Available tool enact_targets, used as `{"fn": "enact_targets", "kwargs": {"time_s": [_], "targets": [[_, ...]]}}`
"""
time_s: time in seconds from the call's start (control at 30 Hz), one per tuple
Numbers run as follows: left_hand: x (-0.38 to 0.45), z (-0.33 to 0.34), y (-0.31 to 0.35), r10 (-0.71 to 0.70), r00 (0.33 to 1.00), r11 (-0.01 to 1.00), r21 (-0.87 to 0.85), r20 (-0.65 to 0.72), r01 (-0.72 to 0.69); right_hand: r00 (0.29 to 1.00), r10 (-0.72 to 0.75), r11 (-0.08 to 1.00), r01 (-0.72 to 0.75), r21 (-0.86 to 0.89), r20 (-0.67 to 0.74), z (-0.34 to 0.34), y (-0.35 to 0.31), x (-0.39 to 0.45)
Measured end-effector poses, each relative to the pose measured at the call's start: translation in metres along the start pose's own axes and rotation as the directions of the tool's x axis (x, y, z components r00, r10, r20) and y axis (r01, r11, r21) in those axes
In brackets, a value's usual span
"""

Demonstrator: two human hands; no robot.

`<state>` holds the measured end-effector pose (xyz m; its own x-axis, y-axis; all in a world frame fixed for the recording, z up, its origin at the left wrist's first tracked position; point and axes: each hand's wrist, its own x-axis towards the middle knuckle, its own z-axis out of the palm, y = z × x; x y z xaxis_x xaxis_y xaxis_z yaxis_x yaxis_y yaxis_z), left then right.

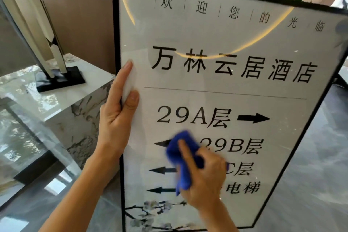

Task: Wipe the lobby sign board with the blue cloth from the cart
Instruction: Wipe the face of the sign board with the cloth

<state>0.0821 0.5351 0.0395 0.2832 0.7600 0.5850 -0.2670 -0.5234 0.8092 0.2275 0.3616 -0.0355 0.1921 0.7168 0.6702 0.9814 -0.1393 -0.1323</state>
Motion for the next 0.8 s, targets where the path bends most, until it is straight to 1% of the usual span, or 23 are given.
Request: {"fn": "enact_targets", "kwargs": {"time_s": [0.03, 0.07, 0.1, 0.13, 0.2, 0.23, 0.27, 0.33, 0.37, 0.4, 0.5, 0.57, 0.67, 0.73, 0.8], "targets": [[0.0, 0.0, 0.001, 0.009, 1.0, 1.0, 0.004, 0.001, -0.009, 0.996, 0.078, 0.994, -0.075, 0.075, -0.045, -0.011, 0.014, 0.008], [0.001, 0.0, 0.002, 0.022, 1.0, 0.999, 0.023, 0.0, -0.022, 0.973, 0.193, 0.97, -0.171, 0.171, -0.124, -0.022, 0.031, 0.018], [0.001, 0.0, 0.003, 0.034, 0.999, 0.998, 0.051, 0.001, -0.034, 0.923, 0.319, 0.927, -0.257, 0.272, -0.215, -0.033, 0.05, 0.026], [0.0, 0.0, 0.004, 0.045, 0.999, 0.996, 0.079, 0.001, -0.045, 0.861, 0.408, 0.894, -0.309, 0.324, -0.305, -0.044, 0.07, 0.032], [-0.007, 0.0, 0.002, 0.053, 0.999, 0.99, 0.133, -0.004, -0.052, 0.775, 0.476, 0.878, -0.39, 0.279, -0.416, -0.061, 0.107, 0.039], [-0.013, 0.001, 0.0, 0.051, 0.999, 0.985, 0.167, -0.014, -0.048, 0.761, 0.464, 0.886, -0.389, 0.253, -0.454, -0.07, 0.123, 0.041], [-0.019, 0.001, -0.002, 0.048, 0.999, 0.979, 0.198, -0.027, -0.041, 0.774, 0.42, 0.908, -0.354, 0.226, -0.475, -0.079, 0.136, 0.042], [-0.029, 0.002, -0.005, 0.041, 0.998, 0.973, 0.228, -0.044, -0.03, 0.83, 0.242, 0.97, -0.212, 0.117, -0.503, -0.091, 0.157, 0.044], [-0.031, 0.002, -0.005, 0.027, 0.999, 0.972, 0.233, -0.044, -0.016, 0.847, 0.172, 0.985, -0.16, 0.068, -0.502, -0.093, 0.165, 0.045], [-0.033, 0.002, -0.005, 0.011, 0.999, 0.972, 0.236, -0.045, 0.0, 0.853, 0.147, 0.989, -0.143, 0.046, -0.5, -0.094, 0.171, 0.046], [-0.036, -0.001, -0.006, -0.026, 0.999, 0.974, 0.223, -0.04, 0.034, 0.826, 0.201, 0.979, -0.18, 0.091, -0.526, -0.084, 0.177, 0.041], [-0.043, -0.002, -0.008, 0.0, 1.0, 0.973, 0.23, -0.016, 0.004, 0.807, 0.227, 0.974, -0.183, 0.134, -0.545, -0.078, 0.178, 0.036], [-0.061, -0.003, -0.017, 0.027, 1.0, 0.947, 0.319, 0.015, -0.031, 0.777, 0.262, 0.964, -0.183, 0.194, -0.572, -0.072, 0.175, 0.034], [-0.073, -0.004, -0.025, 0.063, 0.998, 0.931, 0.36, -0.001, -0.058, 0.745, 0.296, 0.955, -0.249, 0.163, -0.598, -0.065, 0.163, 0.035], [-0.077, -0.004, -0.03, 0.116, 0.993, 0.93, 0.354, -0.011, -0.105, 0.7, 0.321, 0.942, -0.304, 0.141, -0.638, -0.055, 0.144, 0.036]]}}
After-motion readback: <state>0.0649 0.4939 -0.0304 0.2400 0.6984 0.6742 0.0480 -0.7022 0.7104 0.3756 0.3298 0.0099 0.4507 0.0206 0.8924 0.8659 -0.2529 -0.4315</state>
